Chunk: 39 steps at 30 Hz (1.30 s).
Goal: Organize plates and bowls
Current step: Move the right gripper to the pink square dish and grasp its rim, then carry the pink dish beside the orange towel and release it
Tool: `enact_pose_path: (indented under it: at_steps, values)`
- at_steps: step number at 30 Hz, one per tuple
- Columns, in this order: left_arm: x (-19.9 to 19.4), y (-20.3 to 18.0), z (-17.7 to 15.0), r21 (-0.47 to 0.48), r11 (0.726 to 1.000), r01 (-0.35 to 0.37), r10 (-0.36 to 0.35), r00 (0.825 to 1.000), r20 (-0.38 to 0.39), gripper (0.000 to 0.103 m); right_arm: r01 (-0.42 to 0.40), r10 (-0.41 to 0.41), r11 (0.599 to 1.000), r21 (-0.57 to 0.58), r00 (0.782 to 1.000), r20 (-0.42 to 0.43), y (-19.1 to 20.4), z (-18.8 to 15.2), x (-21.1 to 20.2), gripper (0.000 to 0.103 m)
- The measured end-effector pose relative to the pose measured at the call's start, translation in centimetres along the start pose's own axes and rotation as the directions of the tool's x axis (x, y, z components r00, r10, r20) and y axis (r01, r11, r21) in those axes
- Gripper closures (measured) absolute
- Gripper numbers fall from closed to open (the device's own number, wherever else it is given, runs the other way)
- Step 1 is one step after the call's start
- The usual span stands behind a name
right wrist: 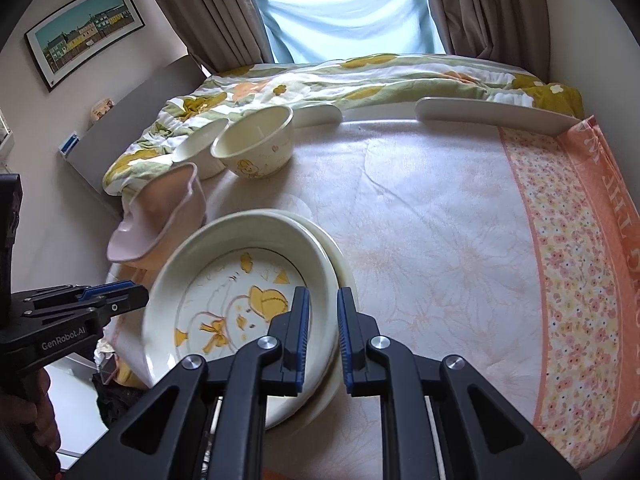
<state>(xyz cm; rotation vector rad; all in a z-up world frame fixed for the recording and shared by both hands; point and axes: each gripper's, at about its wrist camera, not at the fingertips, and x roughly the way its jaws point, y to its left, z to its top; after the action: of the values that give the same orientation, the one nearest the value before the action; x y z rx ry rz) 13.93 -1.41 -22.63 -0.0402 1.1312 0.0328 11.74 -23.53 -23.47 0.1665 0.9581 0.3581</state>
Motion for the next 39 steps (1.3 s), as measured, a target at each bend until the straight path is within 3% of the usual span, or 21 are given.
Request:
enact_pose_path:
  at_steps: [2,3,4,5,6,7,8,9,13,16,20,24,28,35,39]
  values:
    - [-1.7,0.8,0.4,-0.027,0.999,-0.044,0.045,0.998,0.037,0.087,-0.009,0.009,1.000,-0.011,1.000,0.002,0.2,1.1,-0.8,0.090]
    - [-2.7,1.4,0.6,-0.046,0.996,-0.073,0.076,0.996,0.055,0.083,-0.018,0.018,1.000,-0.021,1.000,0.002,0.4,1.7,-1.2,0.085]
    - [-3.4,1.9,0.7,-0.063,0.994,-0.088,0.092,0.994,0.065,0.063,-0.038,0.038,0.999,-0.035,0.999,0.006,0.7,2.3,-1.7,0.078]
    - [-4.1,2.6,0.9,-0.084,0.991,-0.101,0.107,0.991,0.076,0.044,-0.060,0.061,0.997,-0.050,0.998,0.016,1.0,2.9,-2.3,0.054]
    - [-4.8,3.2,1.0,-0.107,0.988,-0.108,0.118,0.988,0.097,0.005,-0.081,0.083,0.995,-0.066,0.996,0.029,1.2,3.5,-2.7,0.023]
    - [-6.1,4.2,0.8,-0.141,0.984,-0.109,0.130,0.979,0.154,0.000,-0.102,0.106,0.991,-0.087,0.993,0.050,1.6,4.1,-3.3,0.009]
    - [-7.1,5.2,0.8,-0.162,0.981,-0.103,0.135,0.971,0.198,0.000,-0.109,0.117,0.988,-0.107,0.991,0.069,2.0,4.5,-3.8,0.000]
    - [-7.6,6.0,0.9,-0.169,0.981,-0.092,0.128,0.967,0.219,0.000,-0.112,0.123,0.986,-0.127,0.989,0.083,2.5,4.9,-4.0,0.000]
    - [-7.0,9.8,1.3,-0.198,0.979,0.052,-0.016,0.984,0.178,0.000,-0.142,0.159,0.976,-0.165,0.983,0.092,4.6,6.5,-3.2,0.000]
    - [-5.5,13.4,1.2,-0.285,0.943,0.170,-0.130,0.979,0.154,0.000,-0.150,0.146,0.971,-0.185,0.989,-0.031,7.3,7.8,-0.8,0.000]
    - [-2.2,17.0,1.8,-0.367,0.885,0.285,-0.268,0.958,0.100,0.003,-0.165,0.154,0.973,-0.162,0.985,-0.081,10.2,9.1,1.7,0.000]
    - [1.8,18.7,2.5,-0.384,0.854,0.351,-0.366,0.930,0.035,0.021,-0.114,0.094,0.985,-0.130,0.984,-0.152,12.2,9.7,6.0,0.000]
    - [5.2,18.9,3.5,-0.351,0.856,0.379,-0.418,0.908,-0.040,0.036,-0.123,0.108,0.991,-0.055,0.968,-0.228,12.7,9.5,10.4,0.001]
    - [9.6,18.9,5.0,-0.304,0.869,0.390,-0.444,0.886,-0.133,0.054,-0.069,0.050,0.996,-0.049,0.946,-0.320,13.7,9.6,16.0,0.029]
    - [11.3,18.7,5.5,-0.284,0.886,0.366,-0.425,0.887,-0.182,0.076,-0.061,0.048,0.998,-0.027,0.933,-0.358,13.8,9.4,17.9,0.050]
